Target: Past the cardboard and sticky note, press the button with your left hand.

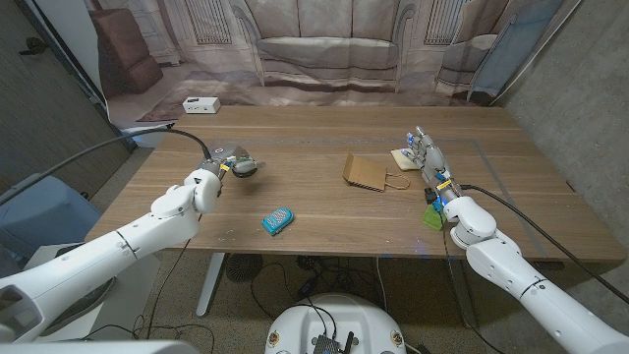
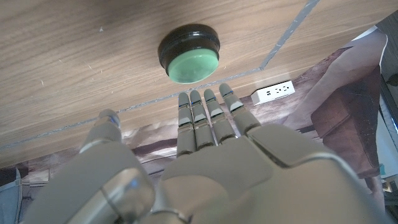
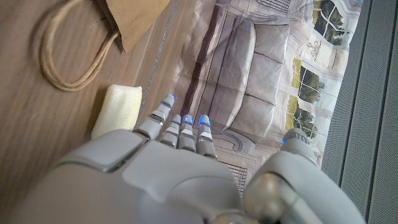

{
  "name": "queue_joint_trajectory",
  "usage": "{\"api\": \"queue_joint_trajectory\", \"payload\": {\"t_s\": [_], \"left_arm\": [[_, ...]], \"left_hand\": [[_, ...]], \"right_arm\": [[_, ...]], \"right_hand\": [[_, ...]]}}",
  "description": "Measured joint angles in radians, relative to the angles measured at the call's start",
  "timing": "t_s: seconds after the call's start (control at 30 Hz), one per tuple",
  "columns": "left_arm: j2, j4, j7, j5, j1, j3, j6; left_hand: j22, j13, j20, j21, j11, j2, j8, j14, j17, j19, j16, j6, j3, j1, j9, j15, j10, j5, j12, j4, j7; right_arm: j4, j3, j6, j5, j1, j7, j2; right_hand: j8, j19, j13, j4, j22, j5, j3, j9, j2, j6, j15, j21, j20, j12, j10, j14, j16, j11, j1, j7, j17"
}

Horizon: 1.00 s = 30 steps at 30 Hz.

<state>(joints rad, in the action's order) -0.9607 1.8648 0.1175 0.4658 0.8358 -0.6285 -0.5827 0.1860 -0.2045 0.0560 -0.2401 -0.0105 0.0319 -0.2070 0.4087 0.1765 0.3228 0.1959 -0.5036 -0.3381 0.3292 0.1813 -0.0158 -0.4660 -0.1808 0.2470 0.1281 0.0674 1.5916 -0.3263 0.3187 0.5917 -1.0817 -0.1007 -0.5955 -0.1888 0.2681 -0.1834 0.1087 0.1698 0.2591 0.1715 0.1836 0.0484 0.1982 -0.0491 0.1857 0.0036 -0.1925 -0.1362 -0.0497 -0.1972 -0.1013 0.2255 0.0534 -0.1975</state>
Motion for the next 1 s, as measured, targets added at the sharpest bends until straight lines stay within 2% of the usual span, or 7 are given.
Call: {"api": "queue_joint_trajectory", "payload": {"t_s": [0.5,0.53,0.7,1.0], "left_arm": [[-0.004,0.014,0.069,-0.053,0.035,0.044,0.058],[-0.004,0.017,0.072,-0.055,0.051,0.066,0.060],[-0.005,0.024,0.089,-0.070,0.065,0.083,0.076],[-0.007,0.031,0.149,-0.158,0.119,0.154,0.170]], "left_hand": [[0.000,0.000,0.000,0.004,-0.005,0.000,0.008,-0.005,0.000,0.000,-0.004,0.000,0.000,0.000,0.003,-0.005,0.005,0.000,-0.008,0.000,0.000],[0.000,0.000,0.000,0.004,-0.005,0.000,0.008,-0.005,0.000,0.000,-0.004,0.000,0.000,0.000,0.003,-0.005,0.005,0.000,-0.008,0.000,0.000],[0.000,0.000,0.000,0.004,-0.005,0.000,0.008,-0.005,0.000,0.000,-0.004,0.000,0.000,0.000,0.003,-0.005,0.005,0.000,-0.008,0.000,0.000],[0.000,0.000,0.000,0.004,-0.011,0.005,0.008,-0.005,0.000,0.000,-0.004,0.004,0.000,0.005,0.003,-0.005,0.011,0.000,-0.008,0.000,0.004]], "right_arm": [[-0.001,-0.003,0.004,-0.004,0.000,0.001,0.002],[-0.001,-0.003,0.005,-0.005,0.000,0.001,0.002],[0.000,-0.003,0.006,-0.006,-0.002,-0.002,0.002],[0.005,0.000,0.008,-0.006,-0.009,-0.005,0.002]], "right_hand": [[0.000,0.000,0.000,0.003,0.000,0.000,-0.003,0.000,0.000,0.000,-0.004,0.000,0.000,0.000,-0.001,-0.006,0.000,0.001,0.000,0.000,0.000],[0.000,0.000,0.000,0.004,0.000,0.000,-0.004,0.000,0.000,0.000,-0.004,0.000,0.000,0.000,-0.001,-0.006,0.000,0.001,0.000,0.000,0.000],[0.000,0.000,0.000,0.004,0.000,0.000,-0.004,0.000,0.000,0.000,-0.004,0.000,0.000,0.000,-0.001,-0.006,0.000,0.001,0.000,0.000,0.000],[0.000,0.000,0.000,0.004,0.000,0.000,-0.004,0.000,0.000,0.000,-0.004,0.000,0.000,0.000,-0.001,-0.006,0.000,0.001,0.000,0.000,0.000]]}}
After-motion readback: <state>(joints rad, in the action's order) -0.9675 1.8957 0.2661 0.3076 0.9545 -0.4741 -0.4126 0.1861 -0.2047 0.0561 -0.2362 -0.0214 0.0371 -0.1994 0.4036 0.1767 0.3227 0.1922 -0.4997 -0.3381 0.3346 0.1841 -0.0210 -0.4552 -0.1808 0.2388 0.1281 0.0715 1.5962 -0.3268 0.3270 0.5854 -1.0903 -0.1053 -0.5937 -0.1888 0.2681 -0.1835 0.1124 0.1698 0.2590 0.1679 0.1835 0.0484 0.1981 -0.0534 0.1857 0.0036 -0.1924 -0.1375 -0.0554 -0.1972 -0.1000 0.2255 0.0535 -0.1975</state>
